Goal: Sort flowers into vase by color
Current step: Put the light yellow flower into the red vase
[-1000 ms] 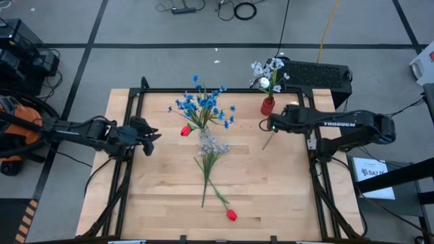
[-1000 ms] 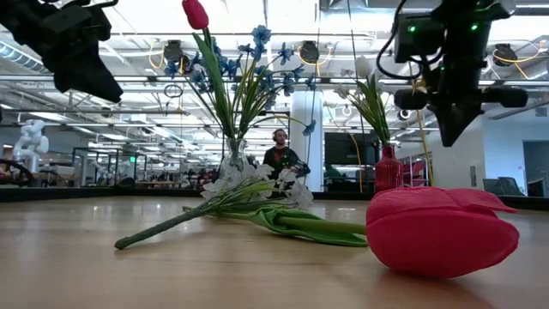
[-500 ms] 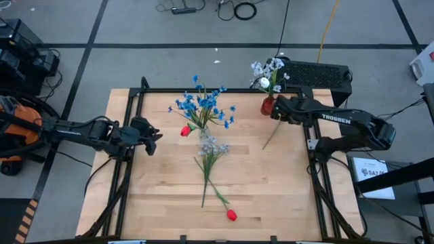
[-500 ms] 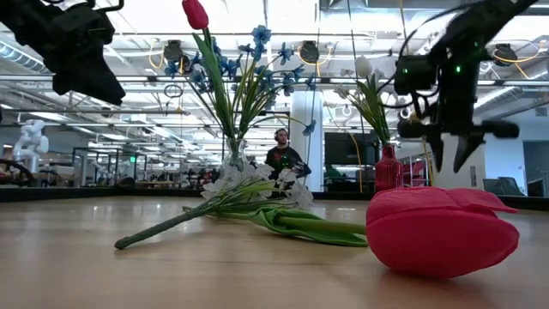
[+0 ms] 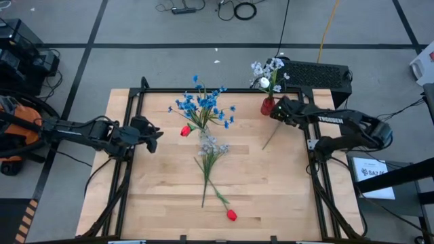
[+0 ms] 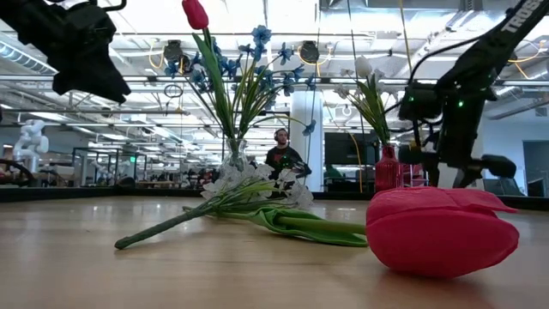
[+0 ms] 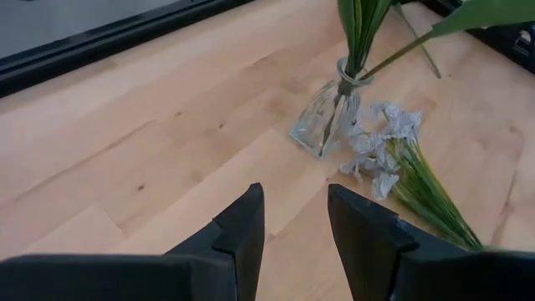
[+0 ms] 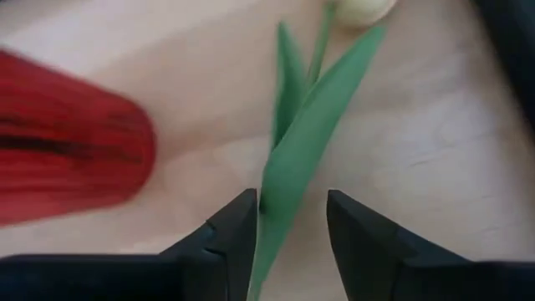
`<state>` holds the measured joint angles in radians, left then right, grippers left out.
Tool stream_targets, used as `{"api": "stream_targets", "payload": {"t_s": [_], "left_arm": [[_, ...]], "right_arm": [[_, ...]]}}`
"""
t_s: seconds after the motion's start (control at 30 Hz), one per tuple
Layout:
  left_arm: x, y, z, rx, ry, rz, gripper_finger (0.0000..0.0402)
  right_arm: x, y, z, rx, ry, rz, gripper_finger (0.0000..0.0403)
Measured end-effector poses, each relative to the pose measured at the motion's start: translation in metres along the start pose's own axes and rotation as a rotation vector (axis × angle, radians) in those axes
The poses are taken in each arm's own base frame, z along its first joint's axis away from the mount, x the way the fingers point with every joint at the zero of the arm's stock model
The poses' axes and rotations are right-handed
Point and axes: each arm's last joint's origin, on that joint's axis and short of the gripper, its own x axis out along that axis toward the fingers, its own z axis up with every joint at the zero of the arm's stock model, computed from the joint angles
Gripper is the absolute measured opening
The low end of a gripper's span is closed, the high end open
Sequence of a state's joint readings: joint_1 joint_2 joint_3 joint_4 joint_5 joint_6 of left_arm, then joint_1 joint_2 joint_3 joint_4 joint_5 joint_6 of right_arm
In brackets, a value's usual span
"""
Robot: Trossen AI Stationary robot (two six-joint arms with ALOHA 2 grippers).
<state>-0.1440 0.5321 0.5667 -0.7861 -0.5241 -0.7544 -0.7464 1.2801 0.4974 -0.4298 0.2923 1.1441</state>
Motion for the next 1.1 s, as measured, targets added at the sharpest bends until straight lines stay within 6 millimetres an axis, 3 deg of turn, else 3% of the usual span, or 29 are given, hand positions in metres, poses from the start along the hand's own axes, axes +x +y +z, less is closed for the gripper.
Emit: {"api": "stream_targets", "payload": {"t_s": [0.17,0.33,0.6,0.73,0.93,1.1], "left_arm": [[0.000,-0.001,0.001,-0.004,-0.005,-0.004,0.0139],[0.000,-0.002,0.002,-0.013,-0.016,-0.014,0.0139],[0.000,-0.002,0.002,-0.011,-0.014,-0.012,0.0139],[0.000,-0.002,0.002,-0.009,-0.014,-0.011,0.0139],[0.000,-0.002,0.002,0.012,-0.013,-0.011,0.0139],[0.000,-0.001,0.002,0.028,-0.015,-0.007,0.0139]], "right_arm": [[0.016,0.002,-0.008,-0.102,0.071,-0.056,0.0129],[0.014,0.001,-0.021,-0.251,0.098,-0.112,0.0108],[-0.013,-0.009,-0.041,-0.370,0.214,-0.077,0.0011],[-0.030,-0.015,-0.049,-0.454,0.346,0.005,0.0010],[-0.054,-0.025,-0.059,-0.729,0.583,0.193,0.0005],[-0.059,-0.029,-0.061,-0.770,0.575,0.187,0.0005]]}}
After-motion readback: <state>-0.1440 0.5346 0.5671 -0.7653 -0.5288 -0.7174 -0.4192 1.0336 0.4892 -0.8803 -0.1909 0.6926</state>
